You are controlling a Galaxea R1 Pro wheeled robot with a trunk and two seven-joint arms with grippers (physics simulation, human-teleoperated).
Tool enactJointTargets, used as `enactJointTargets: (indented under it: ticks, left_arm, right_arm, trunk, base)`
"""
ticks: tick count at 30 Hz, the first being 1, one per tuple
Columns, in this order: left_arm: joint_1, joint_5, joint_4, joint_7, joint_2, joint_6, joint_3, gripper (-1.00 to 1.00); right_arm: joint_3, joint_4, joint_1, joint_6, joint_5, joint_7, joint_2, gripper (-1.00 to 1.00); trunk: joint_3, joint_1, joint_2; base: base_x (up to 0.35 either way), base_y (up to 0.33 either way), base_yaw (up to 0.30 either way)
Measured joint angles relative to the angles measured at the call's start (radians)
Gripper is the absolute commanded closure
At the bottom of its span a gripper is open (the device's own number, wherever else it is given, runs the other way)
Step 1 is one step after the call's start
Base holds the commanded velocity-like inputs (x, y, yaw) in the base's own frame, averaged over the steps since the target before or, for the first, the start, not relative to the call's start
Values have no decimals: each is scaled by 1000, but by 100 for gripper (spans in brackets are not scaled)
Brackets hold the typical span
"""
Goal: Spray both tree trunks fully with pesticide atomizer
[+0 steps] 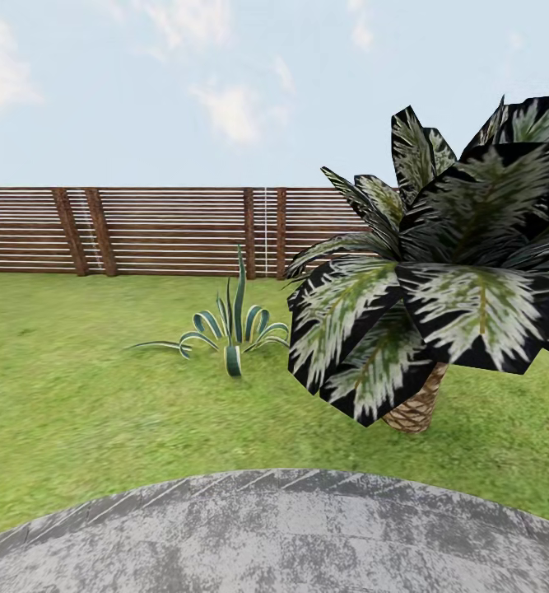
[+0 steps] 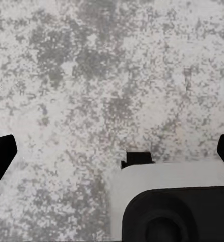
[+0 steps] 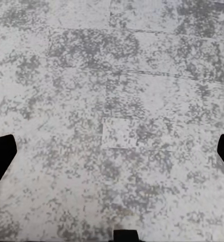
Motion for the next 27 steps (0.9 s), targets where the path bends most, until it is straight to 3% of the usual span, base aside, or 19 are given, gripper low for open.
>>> enactJointTargets:
  ticks: [5,7,8,12,19,27]
  left_arm:
    - [-12,2,-108,0,12,-7,-1,-100]
    - [-59,4,-240,-1,7,-1,0,-100]
    - [-67,4,-251,1,7,1,0,-100]
    - [-99,15,-260,-3,9,0,5,-100]
    - [-96,33,-269,-9,13,-7,9,-100]
    - [-96,38,-266,-9,19,-5,12,-100]
  right_arm:
    - [-1,-31,-7,-92,0,0,-8,-100]
    - [-4,-39,-48,-126,-3,0,-51,-100]
    - [-3,-39,-50,-127,-2,0,-56,-100]
    - [-4,-37,-53,-128,-3,0,-68,-100]
    - [-3,-36,-53,-129,-2,0,-72,-100]
    - [-3,-36,-53,-129,-2,0,-71,-100]
  trunk:
    - [0,0,0]
    - [0,0,0]
    - [0,0,0]
    - [0,0,0]
    - [0,0,0]
    - [0,0,0]
  base:
    - [0,0,0]
    - [0,0,0]
    - [0,0,0]
    - [0,0,0]
    - [1,3,0]
    - [129,285,0]
